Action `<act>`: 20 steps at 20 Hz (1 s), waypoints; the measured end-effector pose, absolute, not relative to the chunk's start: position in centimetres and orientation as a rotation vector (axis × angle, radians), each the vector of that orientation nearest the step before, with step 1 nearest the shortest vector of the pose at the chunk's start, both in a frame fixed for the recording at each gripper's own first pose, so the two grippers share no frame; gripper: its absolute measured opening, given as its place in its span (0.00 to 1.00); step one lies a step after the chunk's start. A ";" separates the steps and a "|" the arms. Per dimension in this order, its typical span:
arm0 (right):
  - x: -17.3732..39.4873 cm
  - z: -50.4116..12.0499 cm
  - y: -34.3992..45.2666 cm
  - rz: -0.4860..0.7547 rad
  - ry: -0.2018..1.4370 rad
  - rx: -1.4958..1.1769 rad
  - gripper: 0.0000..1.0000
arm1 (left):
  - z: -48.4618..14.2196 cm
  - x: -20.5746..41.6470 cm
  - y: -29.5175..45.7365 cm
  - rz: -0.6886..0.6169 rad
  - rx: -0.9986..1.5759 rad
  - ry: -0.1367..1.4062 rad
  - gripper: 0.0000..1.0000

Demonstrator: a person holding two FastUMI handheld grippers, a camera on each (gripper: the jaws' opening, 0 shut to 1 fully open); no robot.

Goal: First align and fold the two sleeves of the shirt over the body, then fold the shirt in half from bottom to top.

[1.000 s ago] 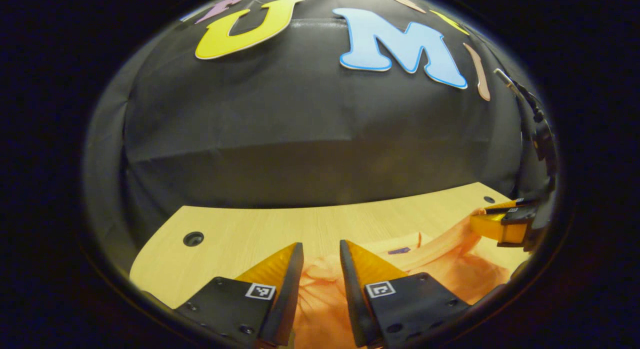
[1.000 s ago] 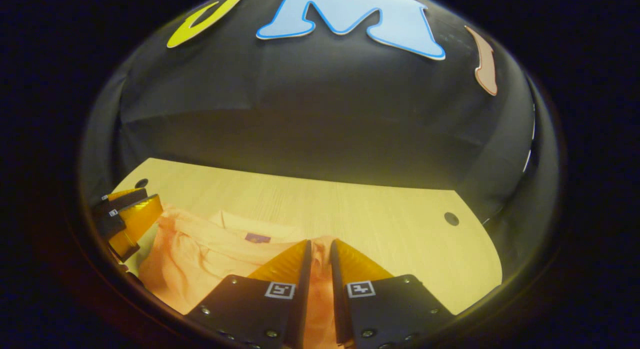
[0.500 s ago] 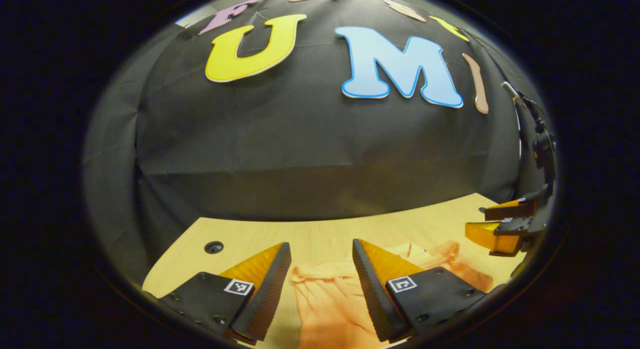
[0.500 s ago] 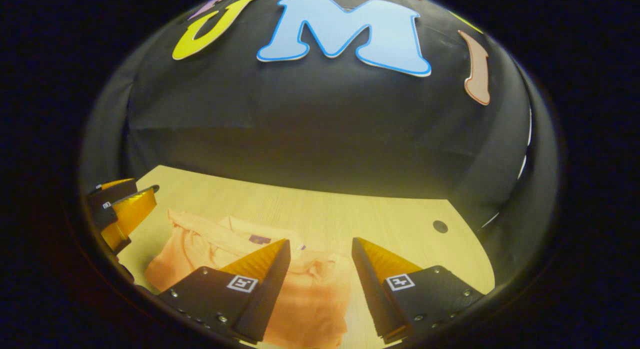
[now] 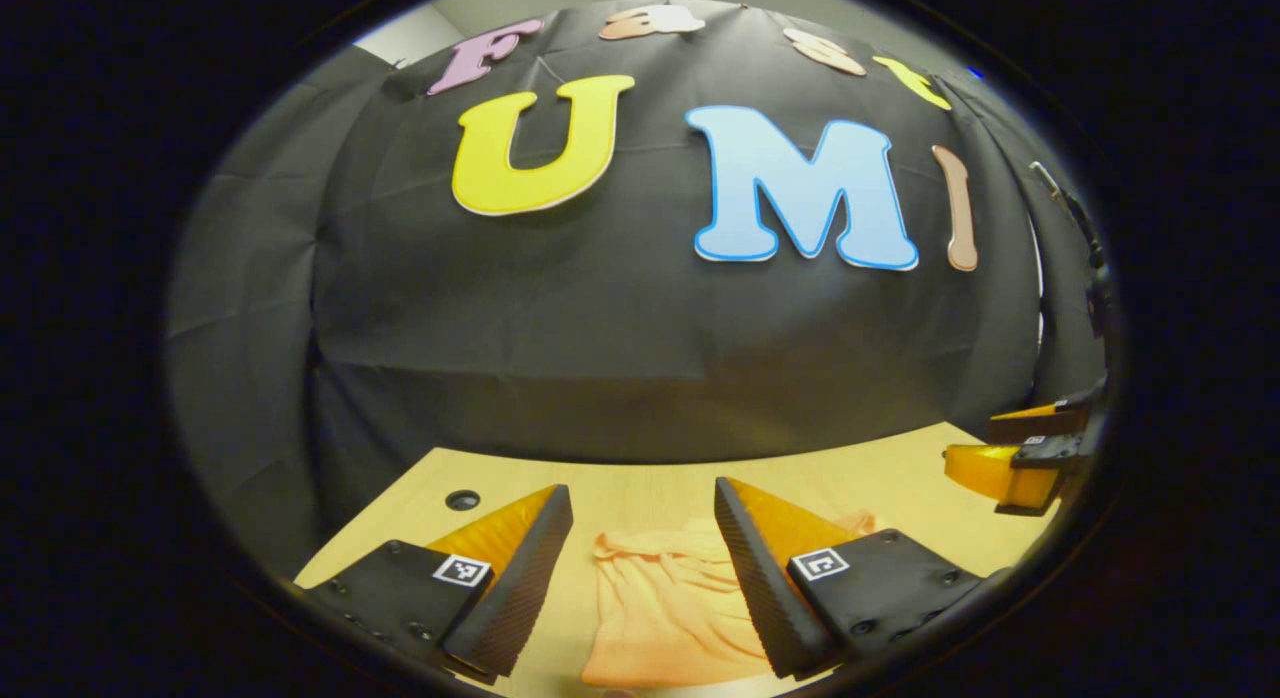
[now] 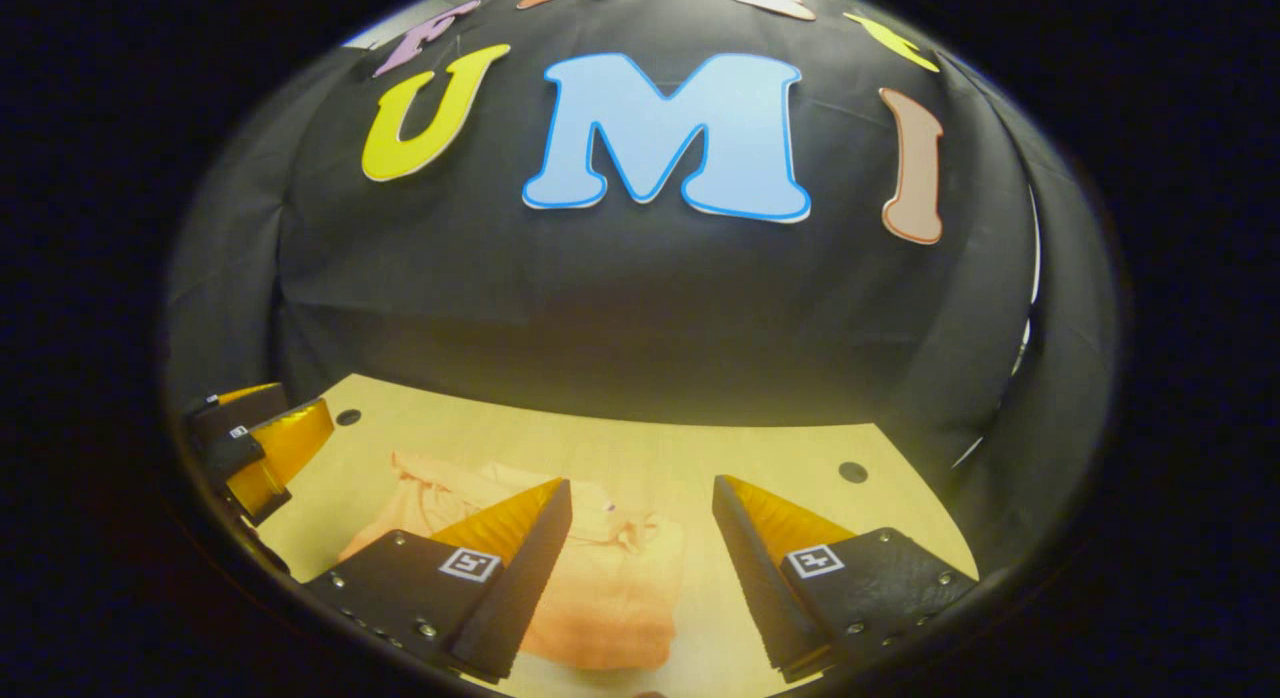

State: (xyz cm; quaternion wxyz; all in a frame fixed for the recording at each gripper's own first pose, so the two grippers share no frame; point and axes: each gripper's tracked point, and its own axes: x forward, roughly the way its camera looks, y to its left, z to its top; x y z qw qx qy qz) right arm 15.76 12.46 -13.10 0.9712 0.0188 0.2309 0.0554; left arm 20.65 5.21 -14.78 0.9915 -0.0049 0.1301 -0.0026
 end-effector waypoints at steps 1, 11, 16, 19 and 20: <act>15.0 -12.3 12.2 0.114 0.454 0.036 0.89 | -14.2 19.9 4.9 -0.006 -0.011 0.253 0.94; 8.1 -5.7 10.3 0.168 0.302 -0.004 0.87 | -9.2 11.8 2.8 0.013 0.000 0.167 0.94; 4.2 -4.0 9.8 0.187 0.271 0.017 0.87 | -8.1 7.0 2.2 0.018 0.036 0.155 0.94; 2.1 -2.3 9.3 0.174 0.232 0.033 0.86 | -8.1 4.5 1.8 0.001 0.037 0.162 0.94; 1.6 -2.0 9.1 0.170 0.224 0.033 0.86 | -8.2 3.8 1.7 -0.005 0.030 0.168 0.94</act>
